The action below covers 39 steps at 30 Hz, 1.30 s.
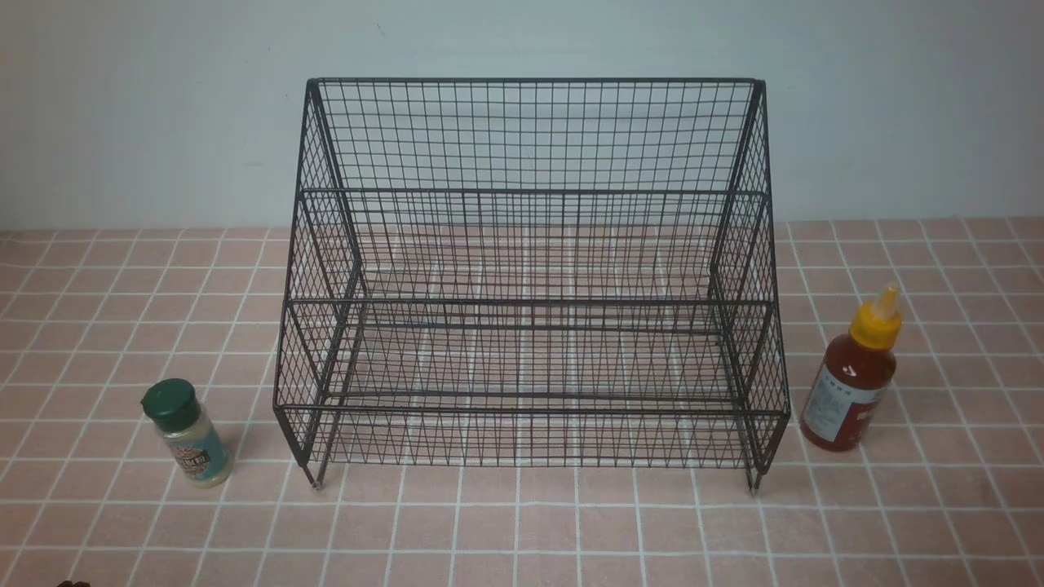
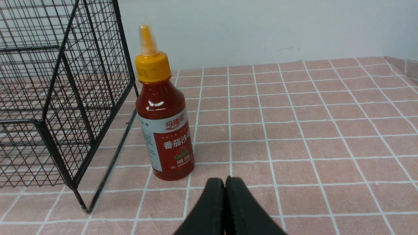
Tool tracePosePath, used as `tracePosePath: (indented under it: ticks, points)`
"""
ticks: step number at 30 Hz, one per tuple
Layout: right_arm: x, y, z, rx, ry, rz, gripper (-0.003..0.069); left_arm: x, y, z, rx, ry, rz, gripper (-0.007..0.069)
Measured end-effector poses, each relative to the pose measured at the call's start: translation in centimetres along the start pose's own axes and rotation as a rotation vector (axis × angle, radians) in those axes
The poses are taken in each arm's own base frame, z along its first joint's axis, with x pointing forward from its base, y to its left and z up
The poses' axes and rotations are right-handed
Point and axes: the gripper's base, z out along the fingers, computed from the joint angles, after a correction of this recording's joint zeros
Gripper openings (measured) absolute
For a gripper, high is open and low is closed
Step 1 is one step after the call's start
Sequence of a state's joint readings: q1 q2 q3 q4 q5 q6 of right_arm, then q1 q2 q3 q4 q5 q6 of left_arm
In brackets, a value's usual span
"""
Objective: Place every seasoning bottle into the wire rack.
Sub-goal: Use the left arm to grab the condiment bottle closest to it
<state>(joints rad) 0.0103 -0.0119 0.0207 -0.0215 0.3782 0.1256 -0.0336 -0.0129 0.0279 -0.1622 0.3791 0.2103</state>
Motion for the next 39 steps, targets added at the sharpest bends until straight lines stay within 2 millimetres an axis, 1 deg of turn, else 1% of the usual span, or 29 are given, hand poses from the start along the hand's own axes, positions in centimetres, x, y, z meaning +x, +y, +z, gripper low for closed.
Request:
tracePosePath:
  ticks: [31,33,35,37,38,39]
  points:
    - [0.0,0.0,0.0,0.000,0.001,0.000,-0.0015,-0.1,0.0,0.0,-0.002,-0.009,0.000,-0.0007]
    - [0.0,0.0,0.0,0.000,0.001,0.000,-0.0015,-0.6,0.1,0.0,-0.006,-0.068,-0.033,-0.0007]
    - [0.0,0.0,0.0,0.000,0.001,0.000,-0.0015,-1.5,0.2,-0.1,-0.008,-0.174,-0.131,-0.0007]
    - [0.0,0.0,0.0,0.000,0.001,-0.008,-0.0015,-2.8,0.5,-0.4,-0.015,-0.330,-0.274,-0.0007]
    - [0.0,0.0,0.0,0.000,0.001,-0.008,-0.0015,-2.9,0.6,-0.5,-0.017,-0.345,-0.287,-0.0007]
    - [0.0,0.0,0.0,0.000,0.001,-0.012,-0.0015,-3.9,1.1,-0.9,-0.035,-0.465,-0.373,-0.0007]
